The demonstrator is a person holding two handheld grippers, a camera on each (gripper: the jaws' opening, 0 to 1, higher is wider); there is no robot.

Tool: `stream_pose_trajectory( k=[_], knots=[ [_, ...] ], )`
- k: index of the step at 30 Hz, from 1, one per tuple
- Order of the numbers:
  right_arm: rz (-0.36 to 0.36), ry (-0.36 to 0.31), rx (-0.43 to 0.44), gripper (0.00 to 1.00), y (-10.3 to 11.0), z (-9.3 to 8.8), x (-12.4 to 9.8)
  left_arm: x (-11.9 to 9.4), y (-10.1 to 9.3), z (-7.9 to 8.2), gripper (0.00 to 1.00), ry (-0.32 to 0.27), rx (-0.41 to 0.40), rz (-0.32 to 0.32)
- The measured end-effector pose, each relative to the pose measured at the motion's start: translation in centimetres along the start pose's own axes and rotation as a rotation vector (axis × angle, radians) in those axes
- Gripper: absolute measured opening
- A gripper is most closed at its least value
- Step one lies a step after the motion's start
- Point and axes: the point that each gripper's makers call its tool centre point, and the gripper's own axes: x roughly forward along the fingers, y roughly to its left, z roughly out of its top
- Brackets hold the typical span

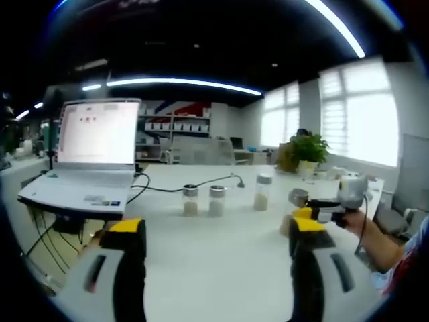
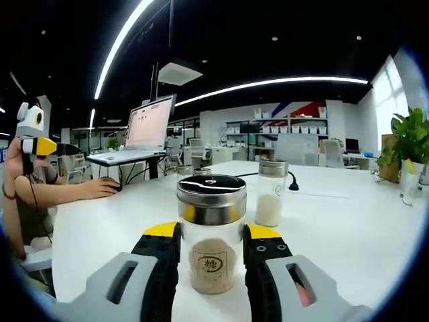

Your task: Rotate the seasoning bottle until the label or dispensing opening points toward the visible target arrow and the bottle remains upright within the marked orientation range

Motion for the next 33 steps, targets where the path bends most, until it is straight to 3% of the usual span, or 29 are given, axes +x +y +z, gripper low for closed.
stream_pose_trajectory(
  k=[17, 33],
  knots=[
    [-0.102, 0.006, 0.003, 0.36, 0.17, 0.02, -0.04, -0.21, -0.11, 0.03, 0.93, 0.000, 0.001, 0.006],
    [-0.288, -0.004, 0.005, 0.36, 0.02, -0.03, -0.06, 0.06, -0.42, -0.18, 0.93, 0.008, 0.001, -0.005]
  ],
)
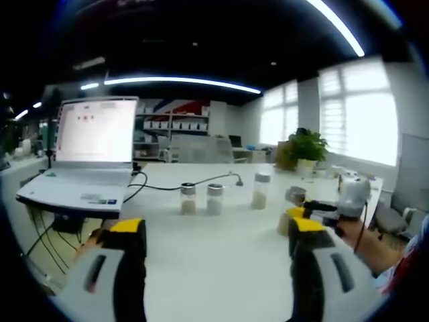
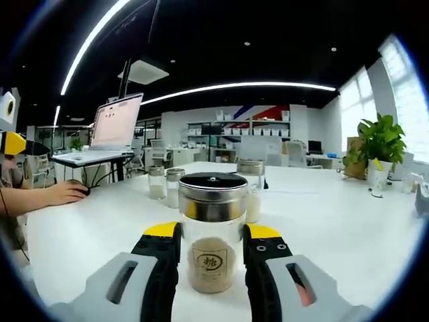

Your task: Rotate the seasoning bottle until the label or dispensing opening points toward the visible target arrow and the bottle remains upright within the marked orientation range

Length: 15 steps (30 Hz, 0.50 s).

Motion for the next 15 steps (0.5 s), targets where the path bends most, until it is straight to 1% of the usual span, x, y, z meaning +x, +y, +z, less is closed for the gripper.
stream_pose_trajectory(
  k=[6, 15],
  knots=[
    [-0.025, 0.008, -0.006, 0.36, -0.12, -0.11, -0.03, 0.07, 0.10, -0.07, 0.93, 0.002, -0.003, 0.001],
    [-0.025, 0.017, -0.010, 0.37, -0.20, -0.19, 0.08, 0.15, 0.30, -0.05, 0.93, 0.003, -0.005, 0.004]
  ],
)
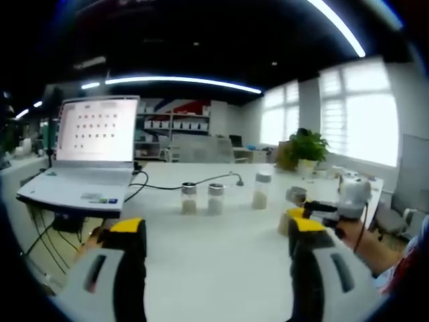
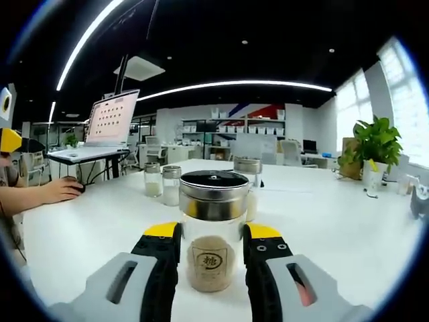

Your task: Rotate the seasoning bottle until the label or dispensing opening points toward the visible target arrow and the bottle remains upright within the marked orientation range

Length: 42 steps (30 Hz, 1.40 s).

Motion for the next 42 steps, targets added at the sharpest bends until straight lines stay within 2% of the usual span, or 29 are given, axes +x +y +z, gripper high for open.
stream_pose_trajectory(
  k=[1, 2, 3, 5, 6, 12, 13, 14, 18, 21, 23, 24, 27, 32, 34, 36, 40, 42],
  knots=[
    [0.001, 0.001, 0.000, 0.37, 0.0, 0.0, 0.0, 0.0, 0.0, 0.0, 0.93, 0.000, 0.000, 0.000],
    [0.027, 0.026, -0.067, 0.38, 0.1, -0.3, 0.1, -0.1, 0.0, 0.0, 0.93, -0.001, 0.001, 0.000],
    [0.042, 0.050, -0.097, 0.41, 0.3, -0.8, 0.2, -0.1, 0.0, 0.0, 0.93, -0.003, 0.001, 0.000],
    [0.024, 0.054, -0.034, 0.64, 0.1, -1.1, 0.3, -0.1, 0.1, 0.1, 0.93, -0.006, -0.001, 0.002],
    [0.036, 0.032, -0.003, 0.71, 0.2, -0.8, 0.4, -0.1, 0.2, 0.1, 0.93, -0.006, -0.001, 0.003],
    [0.067, -0.036, 0.001, 0.71, 0.1, 1.0, -0.5, 0.0, 0.2, 0.0, 0.93, -0.004, -0.004, 0.008],
    [0.078, -0.054, 0.017, 0.71, 0.2, 1.5, -0.6, 0.0, 0.1, -0.1, 0.93, -0.002, -0.004, 0.006],
    [0.081, -0.079, 0.069, 0.71, 0.2, 2.0, -0.8, 0.1, 0.1, -0.1, 0.93, -0.001, -0.003, 0.004],
    [0.104, -0.044, 0.050, 0.79, -0.1, 1.9, -1.2, 0.1, 0.1, 0.0, 0.93, 0.000, -0.002, 0.003],
    [0.114, -0.036, 0.040, 0.78, -0.5, 1.8, -1.5, 0.0, 0.1, 0.0, 0.93, 0.000, -0.001, 0.003],
    [0.097, -0.071, 0.085, 0.69, -1.5, 2.4, -2.2, -0.1, 0.2, 0.1, 0.93, -0.003, -0.001, 0.004],
    [0.100, -0.072, 0.079, 0.67, -1.6, 2.6, -2.4, -0.1, 0.2, 0.2, 0.93, -0.005, -0.002, 0.006],
    [0.130, -0.059, 0.058, 0.71, -1.7, 2.9, -2.7, -0.2, 0.2, 0.1, 0.93, -0.007, -0.003, 0.009],
    [0.160, -0.086, 0.041, 0.69, -2.5, 3.7, -2.8, -0.4, 0.4, 0.1, 0.93, -0.009, -0.001, 0.022],
    [0.235, -0.062, 0.064, 0.69, -2.0, 3.6, -2.6, -0.5, 0.5, 0.2, 0.93, -0.011, 0.006, 0.029],
    [0.293, -0.079, 0.107, 0.67, -1.7, 4.1, -2.6, -0.6, 0.5, 0.3, 0.93, -0.014, 0.001, 0.026],
    [0.365, -0.098, 0.077, 0.63, -1.4, 5.0, -2.5, -0.7, 0.6, 0.3, 0.93, -0.013, 0.000, 0.028],
    [0.376, -0.108, 0.087, 0.60, -1.4, 5.3, -2.2, -0.7, 0.6, 0.3, 0.93, -0.011, -0.001, 0.023]
  ],
)
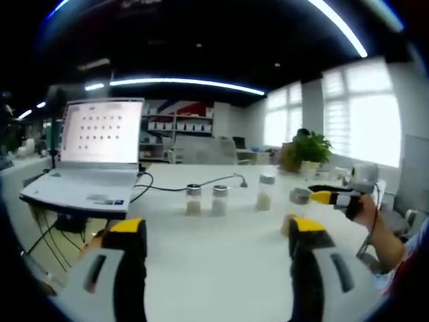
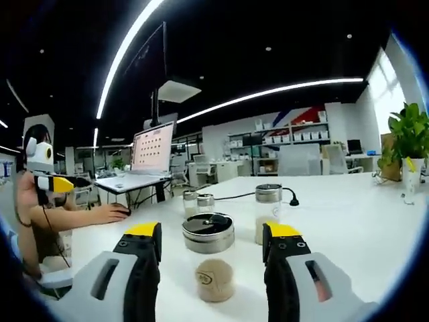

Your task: Rotate the seasoning bottle until the label or dispensing opening points toward the visible target arrow and the bottle remains upright within the marked orientation range

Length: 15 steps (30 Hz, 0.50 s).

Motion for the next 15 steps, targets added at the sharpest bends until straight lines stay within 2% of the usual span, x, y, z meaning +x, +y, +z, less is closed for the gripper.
stream_pose_trajectory(
  k=[5, 7, 9, 10, 12, 15],
  knots=[
    [0.085, 0.018, -0.034, 0.55, 0.7, 0.1, 0.9, 0.1, -0.3, 0.0, 0.93, 0.002, -0.001, -0.011],
    [0.139, 0.033, -0.052, 0.53, 1.3, -0.3, 1.2, 0.2, -0.4, -0.1, 0.93, 0.006, 0.000, -0.016],
    [0.234, 0.025, -0.003, 0.53, 2.5, -0.5, 1.3, 0.3, -0.5, -0.1, 0.93, 0.007, -0.001, -0.019],
    [0.239, 0.035, 0.024, 0.54, 2.4, -0.8, 1.4, 0.4, -0.6, -0.1, 0.93, 0.007, 0.000, -0.019],
    [0.213, 0.031, -0.009, 0.52, 1.7, -0.8, 1.7, 0.4, -0.6, -0.1, 0.93, 0.005, 0.002, -0.021],
    [0.231, 0.063, -0.024, 0.51, 1.5, -1.5, 2.1, 0.5, -0.7, -0.1, 0.93, 0.005, 0.002, -0.022]
  ],
)
